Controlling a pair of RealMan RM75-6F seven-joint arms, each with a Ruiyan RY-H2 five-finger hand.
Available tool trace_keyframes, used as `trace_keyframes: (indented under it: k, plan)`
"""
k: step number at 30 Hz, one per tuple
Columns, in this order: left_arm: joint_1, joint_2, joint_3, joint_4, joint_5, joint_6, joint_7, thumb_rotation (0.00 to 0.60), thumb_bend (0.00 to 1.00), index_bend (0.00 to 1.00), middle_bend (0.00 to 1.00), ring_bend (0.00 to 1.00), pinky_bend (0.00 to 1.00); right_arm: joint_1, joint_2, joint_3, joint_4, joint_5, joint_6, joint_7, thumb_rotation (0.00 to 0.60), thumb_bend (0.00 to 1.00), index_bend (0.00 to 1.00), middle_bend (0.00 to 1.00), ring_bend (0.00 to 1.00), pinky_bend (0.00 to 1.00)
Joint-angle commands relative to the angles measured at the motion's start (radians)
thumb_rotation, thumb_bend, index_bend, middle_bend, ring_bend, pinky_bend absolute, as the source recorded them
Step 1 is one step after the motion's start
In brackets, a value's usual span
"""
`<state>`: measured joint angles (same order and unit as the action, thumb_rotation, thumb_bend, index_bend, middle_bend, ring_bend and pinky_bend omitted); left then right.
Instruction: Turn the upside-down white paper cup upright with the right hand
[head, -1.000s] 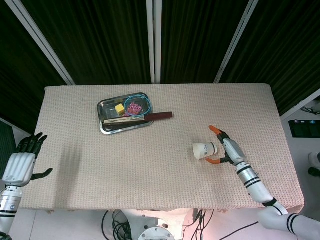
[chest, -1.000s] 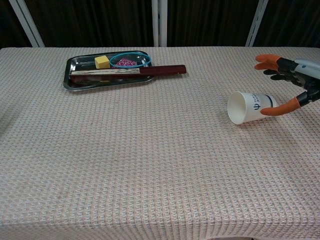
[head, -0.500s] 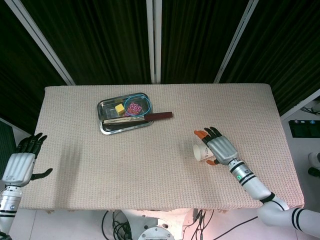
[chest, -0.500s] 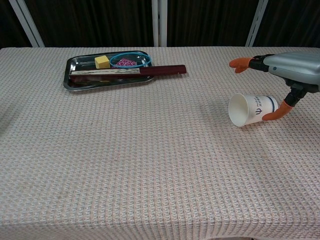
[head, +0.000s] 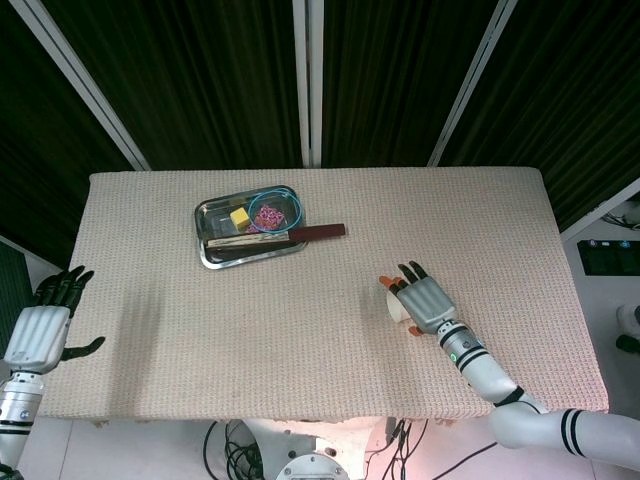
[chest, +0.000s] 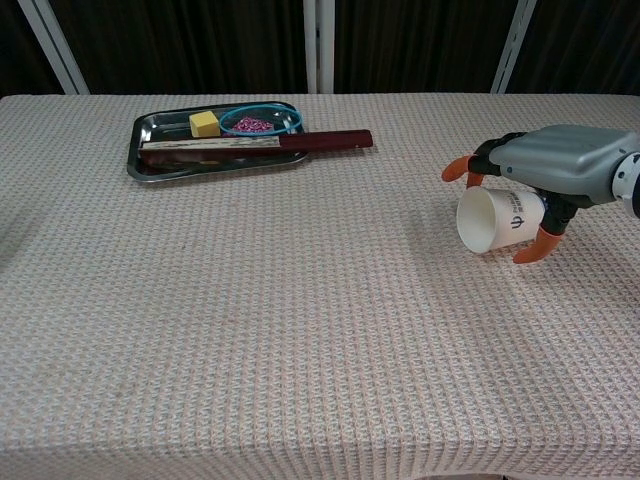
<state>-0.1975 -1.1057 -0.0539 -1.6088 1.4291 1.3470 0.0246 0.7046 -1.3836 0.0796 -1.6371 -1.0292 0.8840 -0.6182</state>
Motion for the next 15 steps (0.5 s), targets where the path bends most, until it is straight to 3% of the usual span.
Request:
trace_keyframes:
  k: [1,6,15]
  plan:
    - [0.000,0.000,0.000,0.000,0.000,-0.001,-0.001,0.600,0.16,0.00,0.00,0.00,0.07,0.000,-0.006,-0.007,0.007,-0.007,0.009,0.004,0.600,0.03,0.17,0.26,0.00,0.00]
    - [-0.001,0.001,0.001,0.000,0.000,-0.002,-0.003,0.600,0.16,0.00,0.00,0.00,0.07,0.000,-0.014,-0.015,0.017,-0.021,0.025,0.011,0.600,0.03,0.21,0.28,0.00,0.00]
    - [0.000,0.001,0.000,-0.001,-0.003,-0.003,-0.003,0.600,0.16,0.00,0.00,0.00,0.07,-0.002,-0.033,-0.027,0.047,-0.068,0.056,0.022,0.600,0.04,0.41,0.37,0.00,0.00]
